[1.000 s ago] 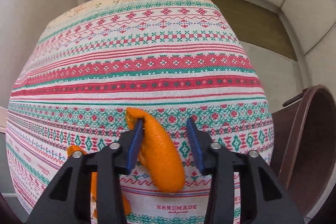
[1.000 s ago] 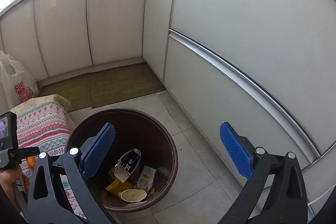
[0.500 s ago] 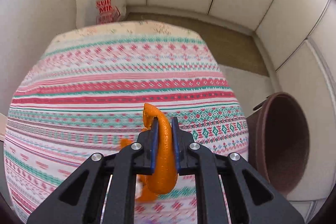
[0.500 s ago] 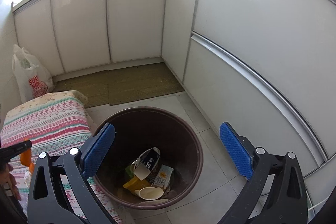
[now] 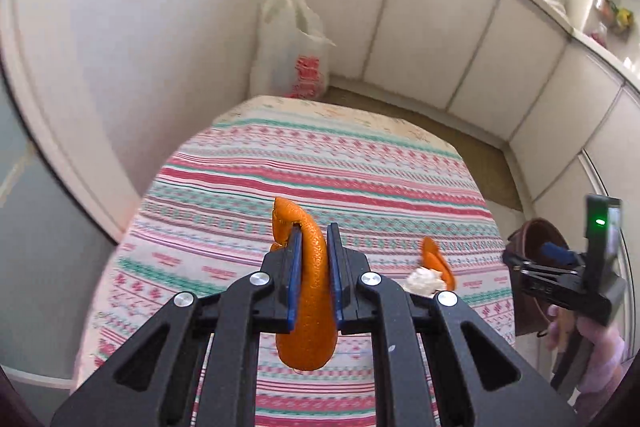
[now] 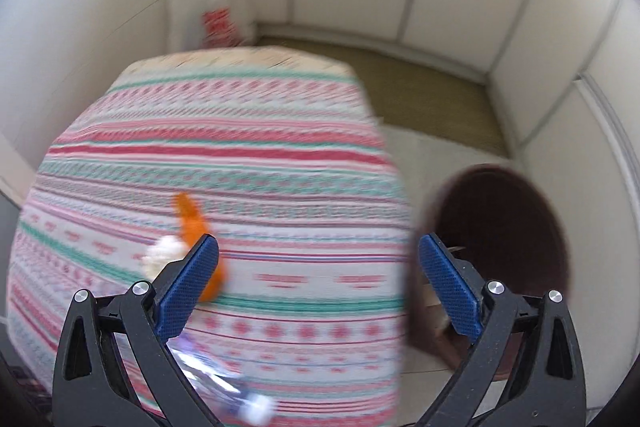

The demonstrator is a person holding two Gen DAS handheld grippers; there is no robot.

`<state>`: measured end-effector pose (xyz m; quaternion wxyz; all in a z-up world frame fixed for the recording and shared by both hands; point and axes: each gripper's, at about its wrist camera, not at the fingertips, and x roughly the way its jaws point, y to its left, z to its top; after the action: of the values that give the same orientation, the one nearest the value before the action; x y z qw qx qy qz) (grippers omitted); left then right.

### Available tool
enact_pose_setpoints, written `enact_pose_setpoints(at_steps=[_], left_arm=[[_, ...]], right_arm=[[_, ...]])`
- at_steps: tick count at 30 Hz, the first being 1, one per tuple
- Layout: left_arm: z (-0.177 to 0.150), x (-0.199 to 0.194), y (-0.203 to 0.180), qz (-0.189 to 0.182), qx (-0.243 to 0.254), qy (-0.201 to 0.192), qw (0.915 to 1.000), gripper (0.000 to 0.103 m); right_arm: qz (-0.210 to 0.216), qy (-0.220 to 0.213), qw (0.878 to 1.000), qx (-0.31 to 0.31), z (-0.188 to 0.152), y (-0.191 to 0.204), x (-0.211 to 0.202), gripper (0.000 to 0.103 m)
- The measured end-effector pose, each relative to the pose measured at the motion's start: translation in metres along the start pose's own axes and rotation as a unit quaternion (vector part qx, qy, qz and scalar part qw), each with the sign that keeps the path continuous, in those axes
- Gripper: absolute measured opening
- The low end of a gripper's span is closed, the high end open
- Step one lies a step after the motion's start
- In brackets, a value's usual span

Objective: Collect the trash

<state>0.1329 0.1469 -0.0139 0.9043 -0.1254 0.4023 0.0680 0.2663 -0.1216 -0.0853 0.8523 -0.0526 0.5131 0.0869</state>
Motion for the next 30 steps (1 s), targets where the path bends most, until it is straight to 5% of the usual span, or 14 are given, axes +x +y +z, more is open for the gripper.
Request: enact_pose_setpoints(at_steps=[7,13,17,21,30], left_arm=[[0.009,-0.006,0.036,-0.017,-0.032,-0.010,0.9993,0.012],[0.020,-0.006,0.063,-0.037,-0.059,-0.007,0.9975,0.012],[0.020,-0.006,0.072,-0.047,-0.069,-0.001,0.9965,0.012],[0.019,-0.008,0.076,-0.051,-0.077,0.000,0.9957,0.012],[0.018,-0.009,0.084,-0.071,-0.096,0.007,0.9928,0.012]], right_arm=[[0.024,0.065,0.998,0.008,0.025,0.067,0.055,0.083],[-0.004,0.105,0.994,-0.013,0.025,0.089,0.086,0.063],[-0.009,0.121,0.993,-0.008,0.021,0.094,0.097,0.041],[-0.022,0.112,0.993,-0.013,0.017,0.098,0.098,0.024],[-0.024,0.070,0.997,-0.011,0.018,0.090,0.064,0.013]])
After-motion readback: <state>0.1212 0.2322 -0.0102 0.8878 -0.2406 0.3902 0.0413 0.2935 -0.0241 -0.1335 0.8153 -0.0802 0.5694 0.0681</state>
